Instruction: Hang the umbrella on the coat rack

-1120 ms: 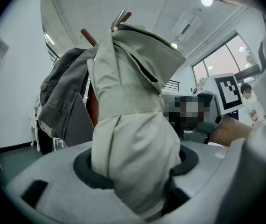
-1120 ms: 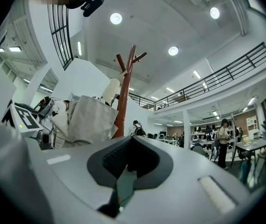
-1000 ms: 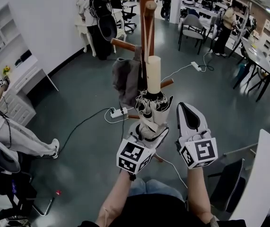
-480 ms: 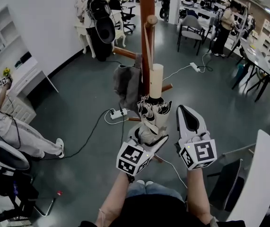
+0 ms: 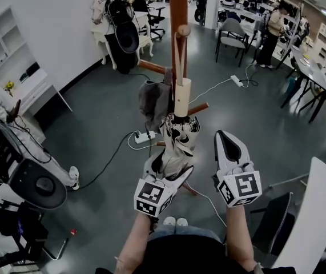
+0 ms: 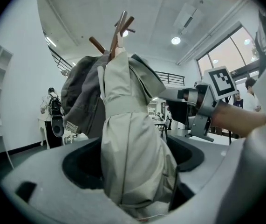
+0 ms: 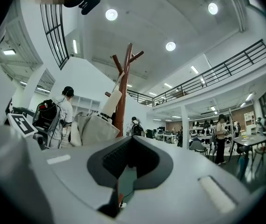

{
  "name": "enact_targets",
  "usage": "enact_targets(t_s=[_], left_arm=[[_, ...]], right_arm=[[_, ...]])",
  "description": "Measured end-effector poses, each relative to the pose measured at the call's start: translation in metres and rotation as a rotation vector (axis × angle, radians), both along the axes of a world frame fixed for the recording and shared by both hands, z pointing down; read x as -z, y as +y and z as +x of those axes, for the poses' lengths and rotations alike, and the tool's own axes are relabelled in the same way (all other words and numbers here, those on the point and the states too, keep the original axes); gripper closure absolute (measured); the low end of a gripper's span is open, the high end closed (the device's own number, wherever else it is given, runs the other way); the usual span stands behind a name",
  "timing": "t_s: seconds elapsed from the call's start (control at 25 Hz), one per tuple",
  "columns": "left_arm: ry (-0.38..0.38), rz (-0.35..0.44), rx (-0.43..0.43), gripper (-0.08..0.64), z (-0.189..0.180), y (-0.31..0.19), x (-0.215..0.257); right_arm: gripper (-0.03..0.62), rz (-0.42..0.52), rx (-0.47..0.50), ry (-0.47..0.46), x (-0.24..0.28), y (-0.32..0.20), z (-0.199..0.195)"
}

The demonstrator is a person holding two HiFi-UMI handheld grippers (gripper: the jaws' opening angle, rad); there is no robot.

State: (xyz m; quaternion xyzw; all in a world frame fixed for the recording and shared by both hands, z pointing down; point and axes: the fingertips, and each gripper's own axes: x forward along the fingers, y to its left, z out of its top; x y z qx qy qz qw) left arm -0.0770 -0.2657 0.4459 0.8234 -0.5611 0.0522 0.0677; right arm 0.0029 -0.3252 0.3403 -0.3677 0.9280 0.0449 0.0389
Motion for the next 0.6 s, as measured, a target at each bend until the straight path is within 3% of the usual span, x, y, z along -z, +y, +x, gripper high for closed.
enact_targets(t_s=[0.24,0.6], left_arm=[[0.015,0.012,0.034,0.152,-0.011,0.026,0.002],[0.039,0.126,0.188,0.362,-0.059,0.063,0.045]], right_arm=[[0.586,-0.011,-0.01,-0.001,-0.01,0.005,0.006],[0.586,-0.014,-0.021,0.0,-0.017,0.016,0.012]])
